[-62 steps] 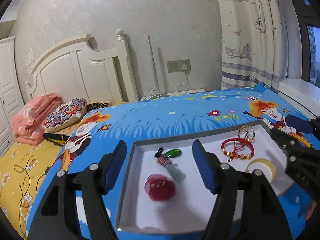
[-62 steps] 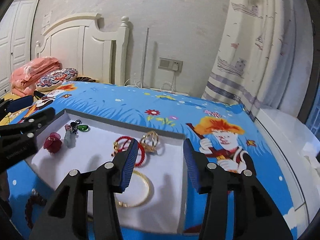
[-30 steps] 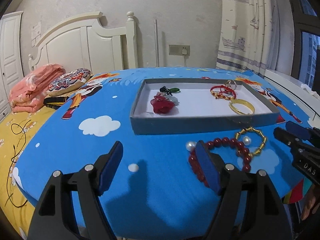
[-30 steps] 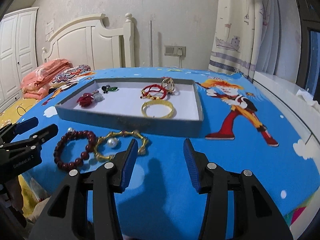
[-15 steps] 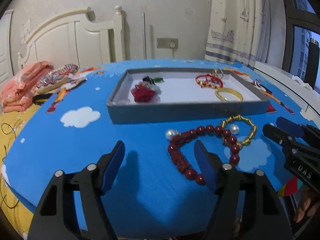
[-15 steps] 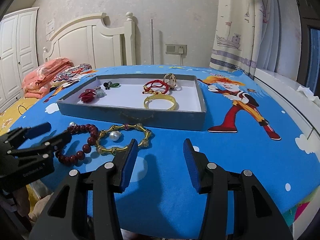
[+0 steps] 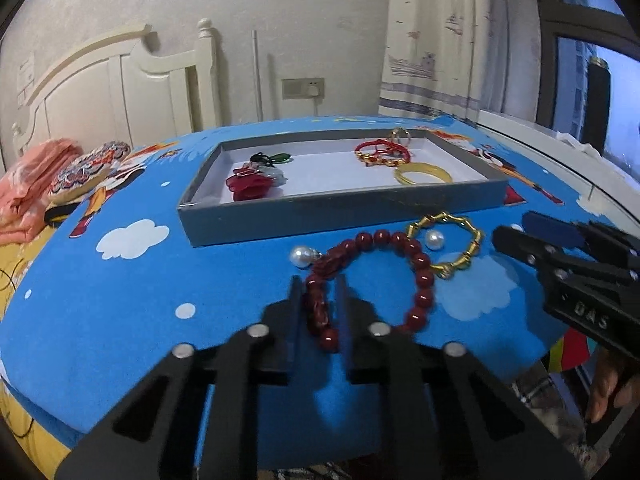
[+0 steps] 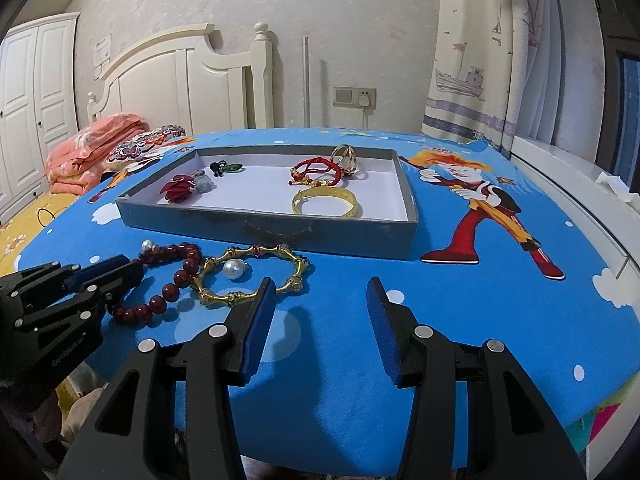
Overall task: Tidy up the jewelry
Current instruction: 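Grasp the dark red bead bracelet with the left tool, then grasp the gold chain bracelet with the right tool while the left tool holds the bead bracelet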
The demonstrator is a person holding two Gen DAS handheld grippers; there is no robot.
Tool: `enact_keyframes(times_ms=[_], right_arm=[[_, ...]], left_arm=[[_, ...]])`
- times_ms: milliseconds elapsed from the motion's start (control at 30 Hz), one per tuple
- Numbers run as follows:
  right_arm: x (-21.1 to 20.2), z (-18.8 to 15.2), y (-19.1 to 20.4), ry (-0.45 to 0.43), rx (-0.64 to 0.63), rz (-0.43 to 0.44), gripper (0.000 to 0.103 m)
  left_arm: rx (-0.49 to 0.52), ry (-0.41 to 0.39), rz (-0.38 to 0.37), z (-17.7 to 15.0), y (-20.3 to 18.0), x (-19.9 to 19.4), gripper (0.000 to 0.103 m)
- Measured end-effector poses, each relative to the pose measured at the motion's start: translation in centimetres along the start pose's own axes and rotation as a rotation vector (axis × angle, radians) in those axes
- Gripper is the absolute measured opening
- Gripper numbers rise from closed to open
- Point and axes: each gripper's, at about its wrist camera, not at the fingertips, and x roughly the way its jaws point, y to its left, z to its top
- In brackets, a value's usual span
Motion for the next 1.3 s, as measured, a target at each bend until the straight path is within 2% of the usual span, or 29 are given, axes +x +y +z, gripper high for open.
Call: enact_keyframes(times_ms=[267,467,600,667,800,967,1200,1300], right_arm=[[0.1,0.5,-0.4,0.01,0.049,0.012,0.045],[0.6,1.0,0.9,0.034,0.036,0.037,0.045],[1.6,0.8,1.7,0.065,-0.017,-0.032,0.045],[1.9,0.9,1.0,0.093,-0.016,-0.097,0.045],[2.0,1.1,-0.6,0.098,0.047,-0.088,0.045],[1.1,1.7,-0.4,0.073,0.058,-0.077,0.045],[3.0,1.8,0.7,0.087,0.002,-0.125,0.044],[3.4,1.6,0.9,0.094,-0.012,-0.13,0.036]], left_arm=[[-0.037,-0.005,0.011,-0.2,1.0,-0.2,0.011],[-0.038,-0.008,0.024,-0.3,1.3,-0.5,0.011],[-0.049,-0.008,0.036,-0.4,1.8,-0.4,0.011],[-0.046,-0.009,0.037,-0.4,1.9,-0.4,0.011],[-0.052,-0.01,0.04,-0.4,2.0,-0.3,0.013],[-0.06,-0.011,0.037,-0.4,2.1,-0.3,0.014],[-0.07,-0.014,0.054,-0.4,2.2,-0.2,0.022],[-0.056,-0.018,0.072,-0.5,2.0,-0.1,0.029]])
